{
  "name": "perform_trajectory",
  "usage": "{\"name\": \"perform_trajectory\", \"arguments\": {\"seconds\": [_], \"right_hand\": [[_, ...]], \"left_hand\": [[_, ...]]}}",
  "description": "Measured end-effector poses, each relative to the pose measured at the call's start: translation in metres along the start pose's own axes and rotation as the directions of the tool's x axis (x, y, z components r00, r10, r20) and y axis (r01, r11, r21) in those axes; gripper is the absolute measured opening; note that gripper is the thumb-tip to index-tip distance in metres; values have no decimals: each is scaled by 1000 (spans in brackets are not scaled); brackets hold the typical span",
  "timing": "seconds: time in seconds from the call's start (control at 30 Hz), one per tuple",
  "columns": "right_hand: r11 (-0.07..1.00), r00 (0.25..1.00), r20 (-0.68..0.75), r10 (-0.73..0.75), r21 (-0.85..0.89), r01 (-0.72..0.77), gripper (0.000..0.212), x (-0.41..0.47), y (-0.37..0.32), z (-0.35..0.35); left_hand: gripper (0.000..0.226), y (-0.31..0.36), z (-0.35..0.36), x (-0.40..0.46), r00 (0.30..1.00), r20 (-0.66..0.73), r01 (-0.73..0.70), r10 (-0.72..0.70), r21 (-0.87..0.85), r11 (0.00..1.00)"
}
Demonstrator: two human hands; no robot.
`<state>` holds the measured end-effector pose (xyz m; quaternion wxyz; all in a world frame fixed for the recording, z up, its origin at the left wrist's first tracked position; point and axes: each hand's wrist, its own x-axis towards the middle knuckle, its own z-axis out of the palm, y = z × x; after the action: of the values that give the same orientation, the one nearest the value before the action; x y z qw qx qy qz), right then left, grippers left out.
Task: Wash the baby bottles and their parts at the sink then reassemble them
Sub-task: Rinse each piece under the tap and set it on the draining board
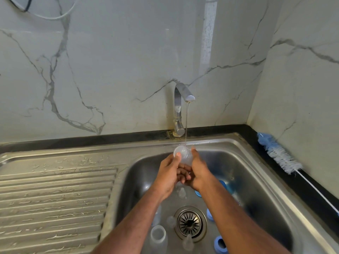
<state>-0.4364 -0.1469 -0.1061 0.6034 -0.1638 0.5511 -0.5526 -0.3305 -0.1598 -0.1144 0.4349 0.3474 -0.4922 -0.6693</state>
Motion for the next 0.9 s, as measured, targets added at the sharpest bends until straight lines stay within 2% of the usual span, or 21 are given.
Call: {"name": "perform_trajectory", "arguments": {"seconds": [0.17, 0.37, 0.53, 0.67, 0.73, 0.8, 0.9], "right_hand": [[995, 997, 47, 61, 73, -64, 60, -1, 0, -4], [991, 996, 80, 48, 117, -58, 50, -5, 7, 0], [999, 997, 69, -26, 38, 24, 43, -2, 7, -1], [989, 990, 9, -138, -48, 138, 34, 1, 4, -2], [979, 981, 12, -191, -65, 192, 33, 0, 0, -4], [958, 965, 15, -261, -120, 261, 30, -2, -3, -5], [866, 915, -23, -403, -335, 372, 21, -5, -5, -3]], "left_hand": [[36, -2, 7, 4, 998, -16, 63, -62, 78, 995], [42, -9, 4, 18, 983, -182, 53, -1, 277, 959], [57, -11, -3, 24, 969, -242, 90, -46, 176, 980], [73, -8, -7, 23, 963, -195, 212, -185, 127, 969], [68, -5, -11, 18, 967, -114, 244, -230, 134, 960], [55, -4, -22, 13, 981, -9, 190, -192, 194, 962], [42, -5, -43, 9, 994, 85, 30, -66, 366, 930]]}}
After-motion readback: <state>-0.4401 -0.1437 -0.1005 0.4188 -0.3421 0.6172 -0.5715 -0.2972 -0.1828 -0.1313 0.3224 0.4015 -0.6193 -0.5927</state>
